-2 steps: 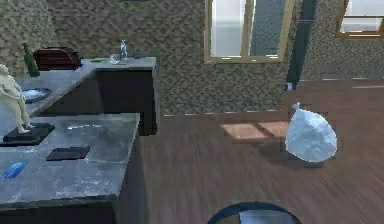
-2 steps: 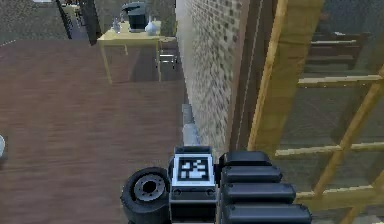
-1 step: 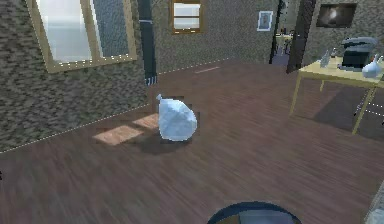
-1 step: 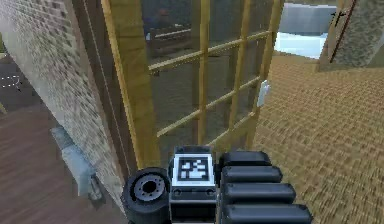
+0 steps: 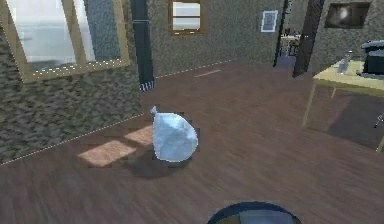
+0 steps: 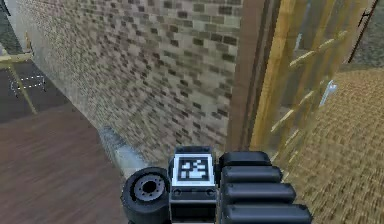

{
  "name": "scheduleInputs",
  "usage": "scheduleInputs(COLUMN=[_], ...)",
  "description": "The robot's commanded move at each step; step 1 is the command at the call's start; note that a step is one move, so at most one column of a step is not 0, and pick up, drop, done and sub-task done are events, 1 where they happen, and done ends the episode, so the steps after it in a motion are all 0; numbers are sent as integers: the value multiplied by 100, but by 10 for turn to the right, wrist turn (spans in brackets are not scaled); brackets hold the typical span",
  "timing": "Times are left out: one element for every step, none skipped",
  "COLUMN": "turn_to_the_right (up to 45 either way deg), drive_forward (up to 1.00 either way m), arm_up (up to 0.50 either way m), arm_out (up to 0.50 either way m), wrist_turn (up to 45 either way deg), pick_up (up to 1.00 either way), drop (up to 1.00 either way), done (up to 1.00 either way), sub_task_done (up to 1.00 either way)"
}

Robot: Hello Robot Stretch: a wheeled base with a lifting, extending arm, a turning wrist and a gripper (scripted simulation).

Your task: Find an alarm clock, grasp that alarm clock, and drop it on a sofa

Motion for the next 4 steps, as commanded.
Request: scheduleInputs(turn_to_the_right=[210, 0, 0, 0], drive_forward=[0, 100, 100, 95], arm_up=[0, 0, 0, 0], arm_out=[0, 0, 0, 0], wrist_turn=[0, 0, 0, 0], pick_up=[0, 0, 0, 0], drop=[0, 0, 0, 0], done=[0, 0, 0, 0], sub_task_done=[0, 0, 0, 0])
